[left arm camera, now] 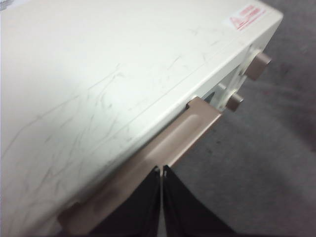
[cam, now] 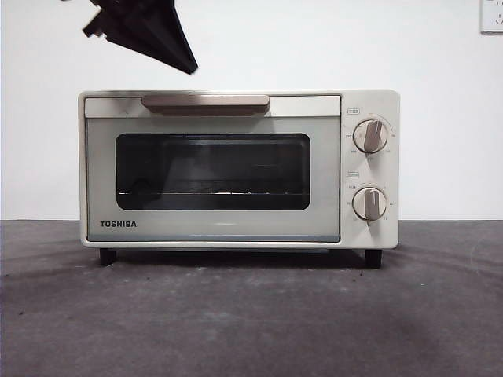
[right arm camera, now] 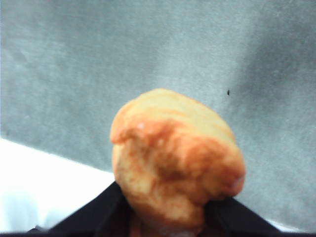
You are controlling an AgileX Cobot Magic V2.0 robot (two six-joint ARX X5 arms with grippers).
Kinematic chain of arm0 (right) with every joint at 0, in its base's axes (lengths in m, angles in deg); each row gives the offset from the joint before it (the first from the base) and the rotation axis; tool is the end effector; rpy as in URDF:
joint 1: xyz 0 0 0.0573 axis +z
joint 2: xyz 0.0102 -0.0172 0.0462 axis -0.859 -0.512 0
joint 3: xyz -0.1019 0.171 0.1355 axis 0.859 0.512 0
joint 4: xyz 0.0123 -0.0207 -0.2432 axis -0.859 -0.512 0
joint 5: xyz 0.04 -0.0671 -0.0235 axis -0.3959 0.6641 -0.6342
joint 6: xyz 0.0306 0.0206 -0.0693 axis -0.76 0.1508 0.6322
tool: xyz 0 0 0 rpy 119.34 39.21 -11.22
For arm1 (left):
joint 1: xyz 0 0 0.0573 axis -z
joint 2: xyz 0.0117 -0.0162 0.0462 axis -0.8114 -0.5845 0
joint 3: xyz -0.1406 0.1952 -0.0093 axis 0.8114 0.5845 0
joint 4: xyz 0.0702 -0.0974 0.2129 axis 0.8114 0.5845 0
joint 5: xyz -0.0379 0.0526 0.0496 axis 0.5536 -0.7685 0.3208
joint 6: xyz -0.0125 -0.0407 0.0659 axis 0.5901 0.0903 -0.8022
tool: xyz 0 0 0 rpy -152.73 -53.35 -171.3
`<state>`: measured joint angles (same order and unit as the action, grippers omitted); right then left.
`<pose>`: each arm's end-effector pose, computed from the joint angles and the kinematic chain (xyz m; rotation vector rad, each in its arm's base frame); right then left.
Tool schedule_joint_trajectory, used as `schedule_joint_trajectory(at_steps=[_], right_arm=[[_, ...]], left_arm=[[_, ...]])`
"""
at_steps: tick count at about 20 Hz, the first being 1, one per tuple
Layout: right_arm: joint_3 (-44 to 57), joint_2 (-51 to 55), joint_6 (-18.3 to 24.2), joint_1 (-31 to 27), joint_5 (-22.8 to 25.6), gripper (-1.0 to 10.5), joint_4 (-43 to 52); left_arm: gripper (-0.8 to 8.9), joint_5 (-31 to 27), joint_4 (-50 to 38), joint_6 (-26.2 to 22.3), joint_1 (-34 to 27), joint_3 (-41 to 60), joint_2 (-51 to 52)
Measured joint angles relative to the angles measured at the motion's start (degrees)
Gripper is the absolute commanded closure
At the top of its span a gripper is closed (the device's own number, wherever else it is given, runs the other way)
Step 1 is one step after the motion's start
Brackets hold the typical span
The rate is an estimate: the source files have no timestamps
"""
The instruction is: The left arm flap open the oven, the right arm pick bread and place it into oven, the left arm flap close the oven
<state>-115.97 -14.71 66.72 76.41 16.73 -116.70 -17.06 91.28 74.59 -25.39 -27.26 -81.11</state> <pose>0.1351 0.0630 0.2388 0.2747 1.2452 0.3667 0.2729 -0.1691 0.2915 0.2413 0.5796 -0.7961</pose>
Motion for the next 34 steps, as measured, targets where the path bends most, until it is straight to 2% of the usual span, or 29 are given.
schedule_joint_trajectory(at_steps=[4, 9, 16, 22, 29, 34], right_arm=[[0.0, 1.9, -0.76, 0.0, 0.0, 8.1, -0.72], [0.0, 2.58, -0.92, 0.0, -0.35, 8.1, -1.49], [0.0, 2.58, -0.92, 0.0, -0.68, 8.1, -1.9], [0.0, 2.58, -0.94, 0.0, -0.68, 8.1, -1.95], [0.0, 2.6, -0.92, 0.0, -0.68, 8.1, -1.95], [0.0, 2.6, -0.92, 0.0, -0.68, 8.1, -1.33]], left_arm=[[8.04, -2.91, -1.07, -4.04, 1.27, -0.02, -2.93], [8.05, -3.56, -1.66, -4.98, 1.4, -0.52, -3.93], [8.04, -3.52, 3.82, -5.16, 3.08, -1.25, -3.34], [8.04, -8.87, 8.76, -4.68, 4.57, -1.2, -1.25], [8.03, -8.57, 8.07, -3.23, 6.05, 2.36, 0.68], [8.04, -7.41, 6.38, -1.16, 8.22, 8.55, 3.32]])
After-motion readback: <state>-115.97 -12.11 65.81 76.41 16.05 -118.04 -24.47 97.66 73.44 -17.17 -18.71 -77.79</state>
